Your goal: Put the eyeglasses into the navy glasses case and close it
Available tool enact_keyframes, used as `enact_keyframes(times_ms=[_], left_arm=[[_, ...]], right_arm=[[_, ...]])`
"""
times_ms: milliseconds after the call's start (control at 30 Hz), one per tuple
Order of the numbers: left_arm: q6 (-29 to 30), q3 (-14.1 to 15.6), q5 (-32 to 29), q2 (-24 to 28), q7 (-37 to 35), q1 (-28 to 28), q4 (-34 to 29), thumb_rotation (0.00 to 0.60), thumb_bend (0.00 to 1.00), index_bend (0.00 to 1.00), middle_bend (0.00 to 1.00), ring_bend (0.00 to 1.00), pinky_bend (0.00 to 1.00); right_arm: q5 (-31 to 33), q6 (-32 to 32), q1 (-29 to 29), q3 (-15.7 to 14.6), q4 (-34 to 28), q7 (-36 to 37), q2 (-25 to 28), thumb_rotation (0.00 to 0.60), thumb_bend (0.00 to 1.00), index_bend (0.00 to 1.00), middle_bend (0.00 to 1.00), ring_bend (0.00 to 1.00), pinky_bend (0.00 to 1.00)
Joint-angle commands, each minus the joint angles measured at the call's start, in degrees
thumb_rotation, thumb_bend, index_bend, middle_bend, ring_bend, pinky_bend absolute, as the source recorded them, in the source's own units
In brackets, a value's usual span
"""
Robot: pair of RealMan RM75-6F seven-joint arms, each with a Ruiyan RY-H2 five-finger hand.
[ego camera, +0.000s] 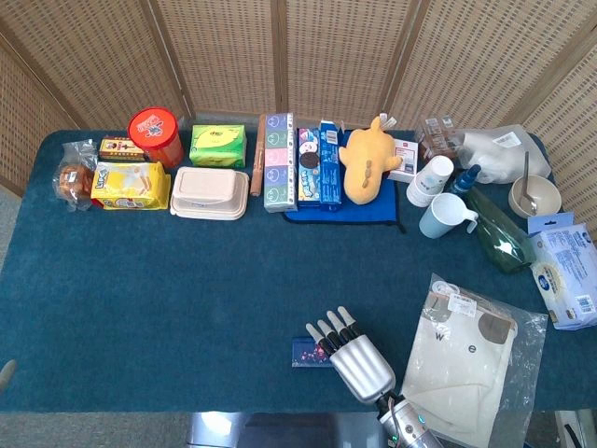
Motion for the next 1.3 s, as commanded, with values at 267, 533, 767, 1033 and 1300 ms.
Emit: enact_keyframes(times_ms=[267, 533, 767, 1033, 1300], left_arm=[[-0.31, 0.13, 0.01, -0.28, -0.22, -0.06, 0.24, 0.6, 0.28, 0.07, 0.06, 0.03, 0.0], [-0.37, 0.15, 0.06, -0.24, -0.08, -0.11, 0.27, 0.6, 0.28, 0.07, 0.06, 0.03, 0.0], [-0.36, 0.23, -0.06, -0.3, -0.45, 0.0, 0.36, 0.6, 0.28, 0.07, 0.06, 0.03, 0.0], [-0.45, 0.48, -0.11, -0.08, -1.8, 0.11, 0.43, 0.6, 0.28, 0.07, 0.06, 0.03, 0.0], [-0.65, 0.45, -0.21, -0.06, -1.8, 0.02, 0.34, 0.6, 0.28, 0.07, 0.05, 0.01, 0.0]], right_arm=[[8.36, -2.29, 2.65, -0.99, -5.8, -5.55, 2.39, 0.6, 0.3, 0.0, 0.04, 0.0, 0.08], [12.22, -2.05, 4.68, -0.9, -4.27, -5.7, 0.66, 0.6, 0.3, 0.0, 0.03, 0.0, 0.08], [17.88, -3.25, 8.19, 1.58, -3.16, -4.99, -0.31, 0.6, 0.3, 0.0, 0.03, 0.0, 0.08], [26.01, -4.86, 12.7, 4.36, -3.92, -2.92, 0.04, 0.6, 0.3, 0.01, 0.13, 0.12, 0.13], [25.97, -3.57, 14.6, 4.53, -3.06, 2.78, -0.5, 0.6, 0.31, 0.29, 0.38, 0.4, 0.27]])
